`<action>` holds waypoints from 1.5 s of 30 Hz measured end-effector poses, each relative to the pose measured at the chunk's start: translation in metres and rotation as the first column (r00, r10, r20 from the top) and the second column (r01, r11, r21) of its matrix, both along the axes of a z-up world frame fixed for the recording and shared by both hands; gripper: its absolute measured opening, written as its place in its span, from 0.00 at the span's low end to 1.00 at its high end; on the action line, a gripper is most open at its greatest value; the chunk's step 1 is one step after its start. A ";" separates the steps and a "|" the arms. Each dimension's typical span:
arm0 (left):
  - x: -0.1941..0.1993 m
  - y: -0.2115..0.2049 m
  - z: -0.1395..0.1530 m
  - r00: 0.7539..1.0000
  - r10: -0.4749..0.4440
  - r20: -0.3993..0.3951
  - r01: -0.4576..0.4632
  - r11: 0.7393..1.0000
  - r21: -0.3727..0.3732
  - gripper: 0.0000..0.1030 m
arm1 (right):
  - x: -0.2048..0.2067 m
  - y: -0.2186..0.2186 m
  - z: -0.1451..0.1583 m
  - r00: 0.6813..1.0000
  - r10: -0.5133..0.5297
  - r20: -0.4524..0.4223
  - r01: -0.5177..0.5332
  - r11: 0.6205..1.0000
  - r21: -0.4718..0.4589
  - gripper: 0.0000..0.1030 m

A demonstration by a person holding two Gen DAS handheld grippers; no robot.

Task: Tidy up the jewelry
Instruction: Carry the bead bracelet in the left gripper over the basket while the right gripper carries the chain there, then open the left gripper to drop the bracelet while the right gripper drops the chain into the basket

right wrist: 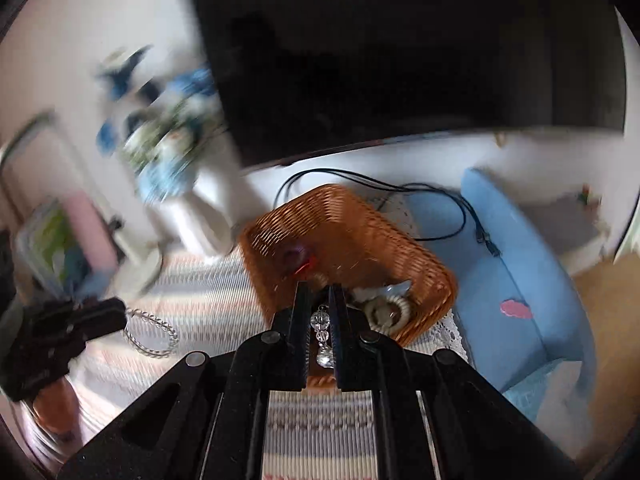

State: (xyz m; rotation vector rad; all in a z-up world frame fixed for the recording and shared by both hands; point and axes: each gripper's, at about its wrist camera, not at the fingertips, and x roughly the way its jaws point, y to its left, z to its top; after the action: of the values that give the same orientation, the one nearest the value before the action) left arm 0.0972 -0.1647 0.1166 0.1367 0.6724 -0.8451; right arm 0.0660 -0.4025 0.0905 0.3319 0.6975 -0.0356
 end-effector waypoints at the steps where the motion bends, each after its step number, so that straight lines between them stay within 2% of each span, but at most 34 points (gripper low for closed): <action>1: 0.007 -0.010 0.005 1.000 -0.008 0.013 0.009 1.000 -0.011 0.07 | 0.006 -0.009 0.000 1.000 -0.014 0.001 0.014 1.000 0.016 0.11; 5: 0.042 -0.042 0.014 1.000 -0.028 0.007 0.029 0.997 -0.069 0.07 | 0.039 -0.031 -0.004 0.999 -0.045 0.007 0.044 0.999 0.031 0.11; 8: 0.072 -0.067 0.008 1.000 -0.024 -0.001 0.024 0.995 -0.093 0.07 | 0.063 -0.028 -0.011 0.998 -0.056 0.010 0.056 0.998 -0.011 0.11; 14: 0.125 -0.102 -0.029 0.999 0.022 -0.041 -0.024 0.998 -0.056 0.07 | 0.111 -0.017 -0.045 0.999 0.032 -0.028 -0.031 0.999 0.034 0.11; 17: 0.146 -0.103 -0.051 0.995 0.029 -0.097 -0.036 0.997 -0.073 0.07 | 0.125 -0.009 -0.065 0.995 0.084 -0.060 -0.081 0.995 0.050 0.11; 19: 0.157 -0.102 -0.067 0.989 0.007 -0.148 -0.021 0.995 -0.093 0.07 | 0.132 -0.010 -0.079 0.991 0.082 -0.101 -0.078 0.996 0.044 0.11; 24: 0.175 -0.110 -0.098 0.979 0.025 -0.204 -0.033 0.999 -0.035 0.07 | 0.140 -0.027 -0.105 0.980 0.027 -0.198 -0.016 0.998 0.057 0.11; 28: 0.182 -0.112 -0.110 0.976 0.050 -0.211 -0.051 0.999 -0.002 0.07 | 0.141 -0.037 -0.115 0.975 0.016 -0.223 0.003 0.996 0.087 0.11; 33: 0.181 -0.109 -0.112 0.977 0.097 -0.192 -0.093 0.995 0.030 0.09 | 0.138 -0.050 -0.109 0.979 -0.016 -0.201 0.039 0.993 0.110 0.15; 34: 0.181 -0.108 -0.111 0.975 0.111 -0.190 -0.105 0.994 0.039 0.13 | 0.137 -0.052 -0.107 0.982 -0.018 -0.190 0.042 0.992 0.123 0.24; 35: 0.183 -0.106 -0.110 0.973 0.126 -0.192 -0.119 0.992 0.046 0.24 | 0.134 -0.055 -0.104 0.984 -0.027 -0.175 0.051 0.990 0.134 0.35; 36: 0.182 -0.103 -0.107 0.972 0.140 -0.187 -0.134 0.990 0.042 0.32 | 0.132 -0.057 -0.101 0.986 -0.034 -0.162 0.057 0.989 0.138 0.36; 37: 0.183 -0.101 -0.105 0.973 0.144 -0.179 -0.140 0.990 0.035 0.33 | 0.129 -0.058 -0.097 0.989 -0.044 -0.141 0.064 0.988 0.137 0.36; 41: 0.166 -0.088 -0.081 0.981 0.142 -0.132 -0.140 0.990 0.028 0.33 | 0.121 -0.058 -0.085 0.991 -0.063 -0.116 0.078 0.988 0.132 0.36; 45: 0.132 -0.063 -0.042 0.986 0.168 -0.016 -0.167 0.983 0.075 0.33 | 0.100 -0.045 -0.067 0.996 -0.035 -0.088 0.050 0.983 0.175 0.36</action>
State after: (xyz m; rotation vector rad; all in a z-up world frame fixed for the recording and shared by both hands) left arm 0.2289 -0.2279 0.0744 0.1349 0.7261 -0.6613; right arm 0.1664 -0.4472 0.0231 0.5182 0.7793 -0.0281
